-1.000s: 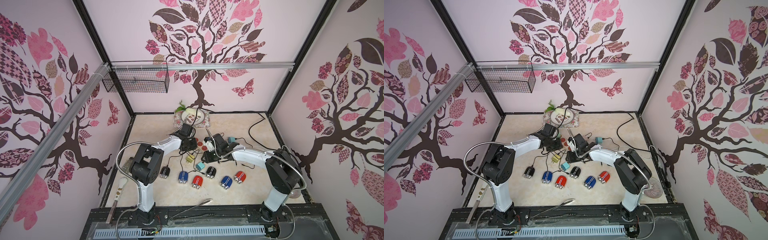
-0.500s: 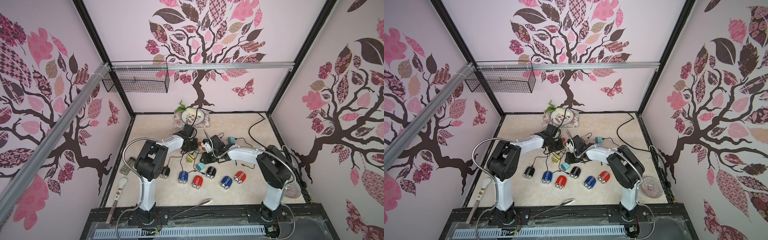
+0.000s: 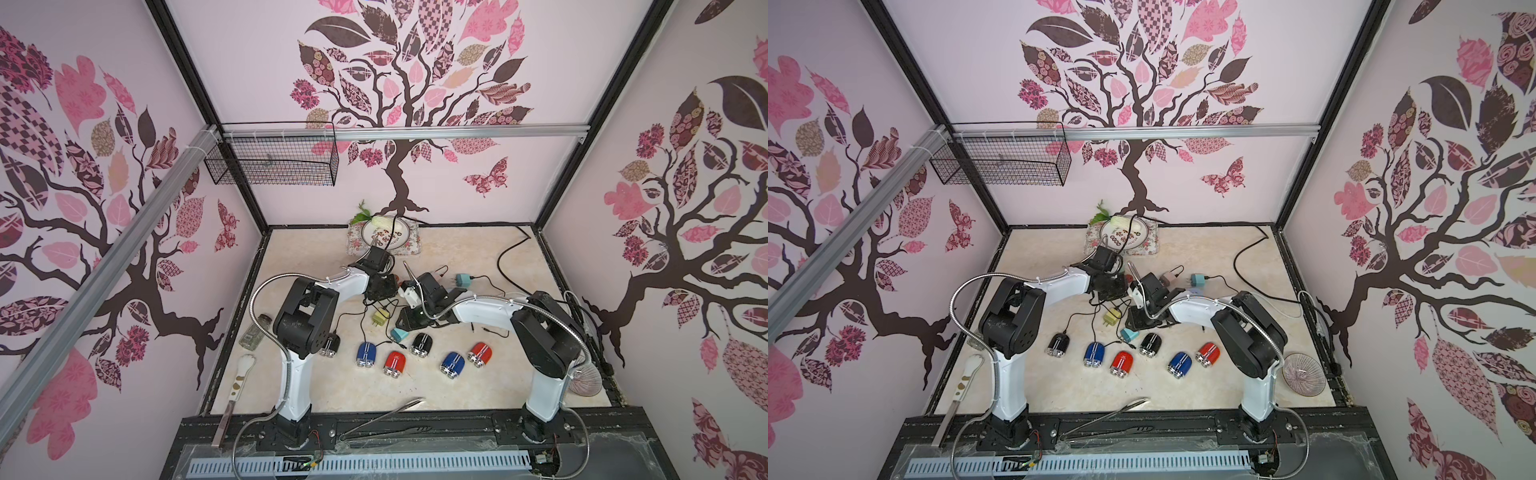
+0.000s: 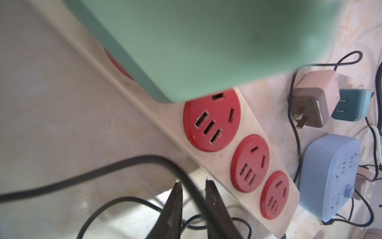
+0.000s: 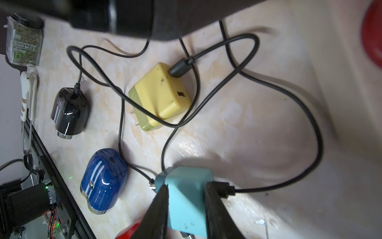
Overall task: Unplug the electric shaver
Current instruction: Adjust the plug at the center of the board.
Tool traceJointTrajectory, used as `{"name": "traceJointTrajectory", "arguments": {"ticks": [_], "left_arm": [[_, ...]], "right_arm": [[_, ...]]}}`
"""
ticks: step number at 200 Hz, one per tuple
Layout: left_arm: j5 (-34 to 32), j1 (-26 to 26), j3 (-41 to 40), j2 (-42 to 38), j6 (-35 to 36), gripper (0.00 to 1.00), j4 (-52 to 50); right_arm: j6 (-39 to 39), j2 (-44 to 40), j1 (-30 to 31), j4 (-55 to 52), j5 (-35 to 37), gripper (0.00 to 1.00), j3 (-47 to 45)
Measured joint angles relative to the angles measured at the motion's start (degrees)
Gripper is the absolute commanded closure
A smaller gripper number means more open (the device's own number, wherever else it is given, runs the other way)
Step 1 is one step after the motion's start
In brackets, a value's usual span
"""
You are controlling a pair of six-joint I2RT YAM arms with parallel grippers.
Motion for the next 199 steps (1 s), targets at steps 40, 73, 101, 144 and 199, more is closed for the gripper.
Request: {"name": "traceJointTrajectory", "arguments": {"ticks": [40, 73, 101, 144, 199], "left_arm": [[-0.1, 0.0, 0.0, 0.0, 0.0, 0.76, 0.0], [0.1, 0.0, 0.0, 0.0, 0.0, 0.76, 0.0], [0.6, -0.2, 0.0, -0.7, 0.0, 0.68, -0.3], [1.0, -0.4, -0.1, -6.9, 0.2, 0.58, -1.2], [-0.6, -0.4, -0.6, -16.4, 1.1, 0.50, -3.3]], "right_arm": [[0.0, -0.2, 0.2, 0.4, 0.5, 0.67, -0.3], [-0.4, -0.5, 0.3, -0.5, 1.3, 0.62, -0.1], [-1.4, -2.2, 0.4, -3.3, 2.5, 0.52, -0.1], [-2.6, -6.7, -1.3, -6.0, 4.3, 0.51, 2.6], [-4.3, -10.8, -4.2, -8.6, 7.3, 0.50, 4.1]]}}
